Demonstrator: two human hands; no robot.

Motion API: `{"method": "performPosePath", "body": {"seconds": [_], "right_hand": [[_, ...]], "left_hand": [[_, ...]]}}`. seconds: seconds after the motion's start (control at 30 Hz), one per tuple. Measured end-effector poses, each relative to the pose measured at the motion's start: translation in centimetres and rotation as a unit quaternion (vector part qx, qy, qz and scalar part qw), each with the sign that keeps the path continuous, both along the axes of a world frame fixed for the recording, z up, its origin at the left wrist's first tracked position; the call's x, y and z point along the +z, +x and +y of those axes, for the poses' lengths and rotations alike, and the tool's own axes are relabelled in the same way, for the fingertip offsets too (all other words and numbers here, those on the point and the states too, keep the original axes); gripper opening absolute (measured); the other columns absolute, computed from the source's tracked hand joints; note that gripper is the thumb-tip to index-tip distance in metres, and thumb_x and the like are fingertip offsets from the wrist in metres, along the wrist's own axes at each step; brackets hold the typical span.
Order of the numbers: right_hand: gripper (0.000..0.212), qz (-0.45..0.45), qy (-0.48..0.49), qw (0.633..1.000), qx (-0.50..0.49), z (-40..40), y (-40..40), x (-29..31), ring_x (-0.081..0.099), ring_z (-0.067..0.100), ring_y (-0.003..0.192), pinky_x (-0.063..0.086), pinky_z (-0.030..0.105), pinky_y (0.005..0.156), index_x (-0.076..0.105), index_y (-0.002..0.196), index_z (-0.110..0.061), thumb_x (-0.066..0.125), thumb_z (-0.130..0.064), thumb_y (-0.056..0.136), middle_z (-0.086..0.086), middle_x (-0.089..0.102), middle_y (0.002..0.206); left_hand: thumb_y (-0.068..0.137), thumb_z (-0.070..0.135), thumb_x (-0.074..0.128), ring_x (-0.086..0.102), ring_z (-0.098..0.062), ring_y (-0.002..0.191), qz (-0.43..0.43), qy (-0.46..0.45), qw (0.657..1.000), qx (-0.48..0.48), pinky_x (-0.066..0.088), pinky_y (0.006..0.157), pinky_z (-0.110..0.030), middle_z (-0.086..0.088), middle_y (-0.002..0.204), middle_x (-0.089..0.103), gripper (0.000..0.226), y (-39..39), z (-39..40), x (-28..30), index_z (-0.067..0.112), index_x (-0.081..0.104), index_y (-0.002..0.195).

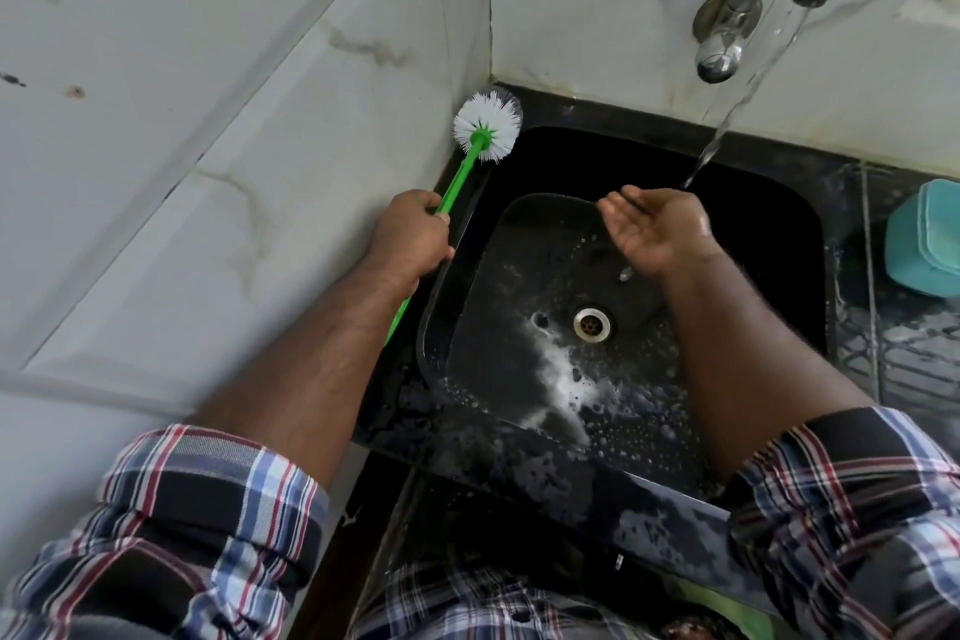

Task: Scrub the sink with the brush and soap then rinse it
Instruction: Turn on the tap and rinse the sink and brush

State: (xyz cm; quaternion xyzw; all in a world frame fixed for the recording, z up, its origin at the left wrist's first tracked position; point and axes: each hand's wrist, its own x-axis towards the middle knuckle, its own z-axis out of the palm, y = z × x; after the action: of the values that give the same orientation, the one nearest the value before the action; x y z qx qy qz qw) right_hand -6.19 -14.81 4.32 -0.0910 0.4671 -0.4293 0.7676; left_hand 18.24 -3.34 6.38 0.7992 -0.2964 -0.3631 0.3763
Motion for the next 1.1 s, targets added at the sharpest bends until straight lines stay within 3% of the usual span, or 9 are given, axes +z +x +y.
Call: {"method": "performPosePath", "body": {"seconds": [0.1,0.3,0.5,0.63,0.7,0.77,0.97,1.03,1.1], "right_hand": [[0.027,-0.084,0.027,0.987,-0.137,-0.9,-1.6,0.7,0.062,0.031,0.097,0.053,0.037,0.091,0.061,0.097,0.005,0.036,-0.006,0.098,0.019,0.063,0.101],[0.021,-0.187,0.047,0.946,-0.26,-3.2,-3.5,1.8,0.058,0.024,0.075,0.053,0.027,0.069,0.055,0.085,-0.003,0.036,0.002,0.091,0.01,0.058,0.072],[0.017,-0.172,-0.04,0.96,-0.217,-3.1,-2.2,2.9,0.055,0.022,0.059,0.051,0.023,0.057,0.053,0.074,-0.004,0.039,0.005,0.072,0.008,0.054,0.062],[0.014,0.03,-0.087,0.996,0.003,-0.8,2.6,2.1,0.062,0.023,0.07,0.054,0.028,0.064,0.06,0.081,-0.008,0.049,0.0,0.082,0.007,0.065,0.075],[0.021,0.11,-0.106,0.958,0.243,1.3,4.2,1.2,0.066,0.022,0.09,0.053,0.039,0.086,0.066,0.103,-0.01,0.047,-0.012,0.095,0.007,0.07,0.101],[0.029,0.122,-0.102,0.924,0.348,2.8,4.5,0.5,0.066,0.022,0.102,0.051,0.042,0.094,0.062,0.12,-0.01,0.043,-0.013,0.099,0.006,0.069,0.114],[0.019,0.063,-0.019,0.997,0.026,-0.5,-0.1,-0.7,0.065,0.028,0.102,0.058,0.034,0.085,0.06,0.103,-0.004,0.042,-0.011,0.098,0.016,0.065,0.113],[0.022,-0.008,0.007,0.996,-0.087,-1.7,-1.4,-0.5,0.061,0.03,0.108,0.054,0.034,0.092,0.059,0.093,0.001,0.039,-0.007,0.096,0.017,0.064,0.112],[0.02,-0.052,0.025,0.986,-0.156,-2.3,-2.2,0.3,0.063,0.026,0.09,0.056,0.033,0.078,0.058,0.085,-0.001,0.039,-0.001,0.088,0.012,0.063,0.091]], "left_hand": [[0.096,0.013,0.054,0.069,-0.022,0.068,-0.005,-0.003,1.0,-0.002,0.043,0.051,-0.023,-0.007,0.112,0.061,0.039,-0.1,-0.1,0.0,0.018,0.054,0.135],[0.096,0.012,0.054,0.069,-0.022,0.068,-0.006,-0.006,1.0,-0.004,0.045,0.051,-0.022,-0.009,0.113,0.062,0.04,-0.2,-0.1,0.0,0.016,0.053,0.136],[0.096,0.011,0.052,0.067,-0.022,0.066,0.009,-0.008,1.0,0.001,0.038,0.043,-0.02,-0.007,0.11,0.06,0.04,-0.2,-0.3,0.1,0.015,0.052,0.136],[0.096,0.01,0.053,0.067,-0.021,0.066,0.01,-0.005,1.0,0.005,0.039,0.044,-0.02,-0.008,0.109,0.061,0.04,-0.2,-0.3,0.1,0.015,0.052,0.136],[0.097,0.01,0.052,0.066,-0.021,0.066,0.009,-0.004,1.0,0.003,0.039,0.045,-0.02,-0.007,0.108,0.06,0.04,-0.4,-0.4,0.1,0.014,0.052,0.136],[0.097,0.011,0.052,0.066,-0.02,0.065,0.007,-0.002,1.0,-0.001,0.041,0.046,-0.02,-0.007,0.11,0.061,0.04,-0.4,-0.4,0.1,0.015,0.052,0.137],[0.097,0.011,0.052,0.067,-0.022,0.067,0.009,-0.006,1.0,0.0,0.04,0.048,-0.021,-0.009,0.116,0.062,0.04,-0.3,-0.3,-0.2,0.015,0.052,0.136],[0.097,0.011,0.052,0.067,-0.022,0.066,0.009,-0.006,1.0,-0.003,0.041,0.048,-0.021,-0.009,0.117,0.061,0.04,-0.3,-0.3,-0.3,0.015,0.051,0.137],[0.097,0.011,0.052,0.066,-0.021,0.065,0.009,-0.007,1.0,-0.004,0.04,0.046,-0.02,-0.009,0.118,0.061,0.04,-0.3,-0.3,-0.2,0.014,0.051,0.137]]}}
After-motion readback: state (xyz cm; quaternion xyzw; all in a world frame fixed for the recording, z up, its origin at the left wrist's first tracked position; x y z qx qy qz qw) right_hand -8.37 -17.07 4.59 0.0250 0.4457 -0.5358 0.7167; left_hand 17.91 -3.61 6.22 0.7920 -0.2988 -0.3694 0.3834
